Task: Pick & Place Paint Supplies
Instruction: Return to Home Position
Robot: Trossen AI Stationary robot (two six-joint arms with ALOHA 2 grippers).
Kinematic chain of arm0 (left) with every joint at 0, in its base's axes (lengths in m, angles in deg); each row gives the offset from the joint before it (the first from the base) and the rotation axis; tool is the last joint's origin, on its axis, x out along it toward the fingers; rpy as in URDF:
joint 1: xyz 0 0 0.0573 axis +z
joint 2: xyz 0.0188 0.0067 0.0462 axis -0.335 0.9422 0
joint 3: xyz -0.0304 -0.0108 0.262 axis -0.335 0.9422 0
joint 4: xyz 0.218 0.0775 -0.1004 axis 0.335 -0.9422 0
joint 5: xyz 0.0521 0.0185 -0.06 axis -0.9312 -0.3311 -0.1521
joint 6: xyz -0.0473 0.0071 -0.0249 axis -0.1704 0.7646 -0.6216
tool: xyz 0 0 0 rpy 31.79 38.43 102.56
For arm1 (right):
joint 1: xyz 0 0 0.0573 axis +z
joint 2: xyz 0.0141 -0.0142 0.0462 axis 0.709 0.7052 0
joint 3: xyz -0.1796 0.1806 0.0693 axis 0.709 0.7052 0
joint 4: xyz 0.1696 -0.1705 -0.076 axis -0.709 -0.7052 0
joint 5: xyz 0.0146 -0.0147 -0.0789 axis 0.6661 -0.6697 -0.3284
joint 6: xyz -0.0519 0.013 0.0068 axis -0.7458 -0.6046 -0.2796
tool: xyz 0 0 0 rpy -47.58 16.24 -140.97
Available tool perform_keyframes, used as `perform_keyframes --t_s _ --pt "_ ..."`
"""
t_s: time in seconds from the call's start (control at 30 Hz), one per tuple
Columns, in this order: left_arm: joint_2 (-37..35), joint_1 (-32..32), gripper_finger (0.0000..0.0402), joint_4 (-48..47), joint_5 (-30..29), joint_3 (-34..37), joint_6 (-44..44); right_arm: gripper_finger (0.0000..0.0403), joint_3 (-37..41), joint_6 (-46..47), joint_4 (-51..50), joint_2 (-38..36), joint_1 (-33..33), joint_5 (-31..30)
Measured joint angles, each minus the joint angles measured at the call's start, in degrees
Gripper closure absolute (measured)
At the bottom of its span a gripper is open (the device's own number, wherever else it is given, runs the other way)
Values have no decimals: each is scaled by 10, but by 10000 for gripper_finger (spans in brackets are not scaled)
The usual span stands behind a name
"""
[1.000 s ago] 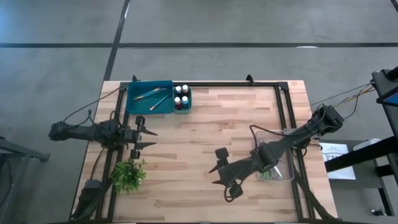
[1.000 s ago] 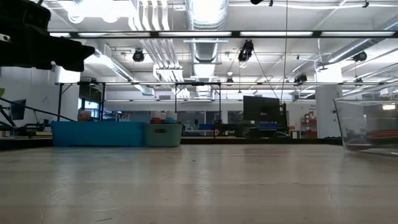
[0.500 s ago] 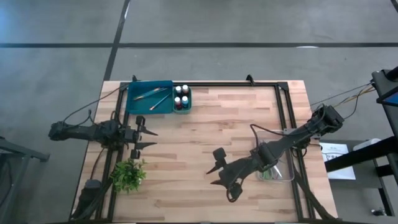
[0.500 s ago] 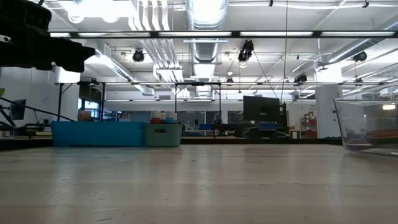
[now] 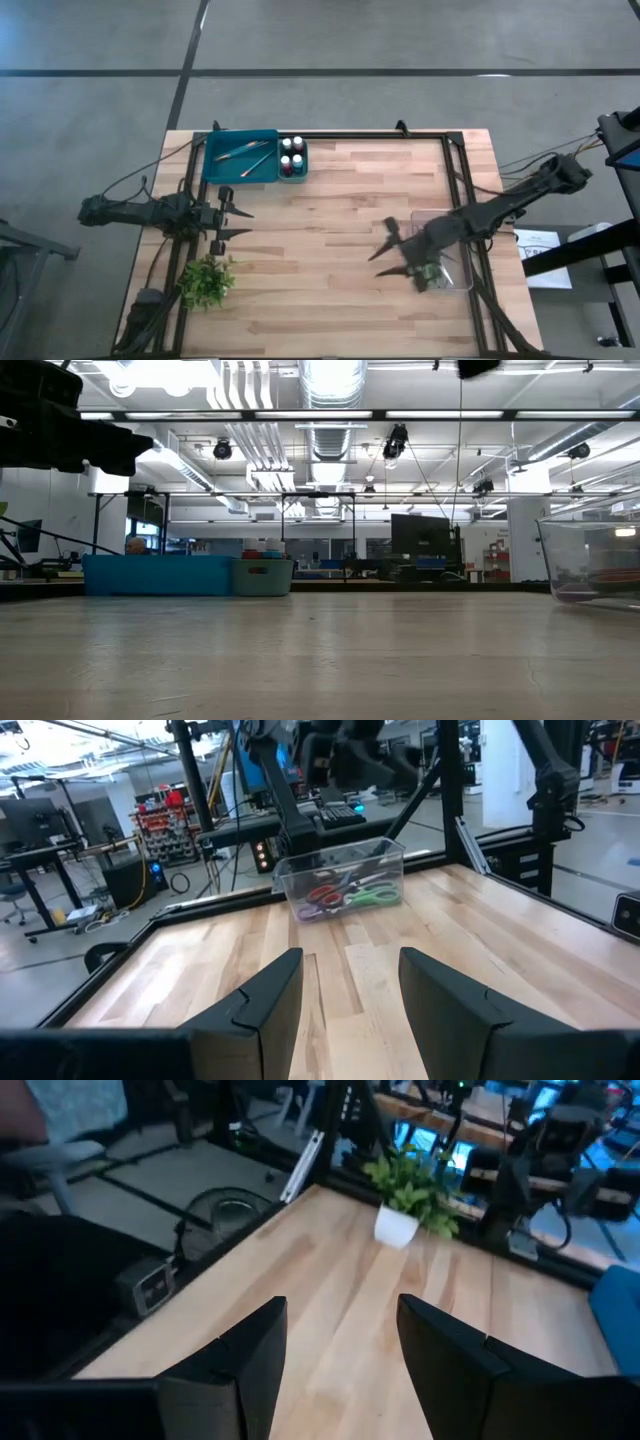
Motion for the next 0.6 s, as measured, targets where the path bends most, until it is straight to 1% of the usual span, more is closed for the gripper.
perform_keyframes --t_s 0.2,0.33,0.43,0.6 --pt "3 0 229 -1 0 0 0 215 171 8 67 -184 11 6" --pt "8 0 228 0 0 0 0 215 265 13 113 -297 11 6" --pt "12 0 228 -1 0 0 0 215 313 7 124 -375 11 3" --pt "12 0 228 0 0 0 0 215 348 -16 123 -472 11 -1"
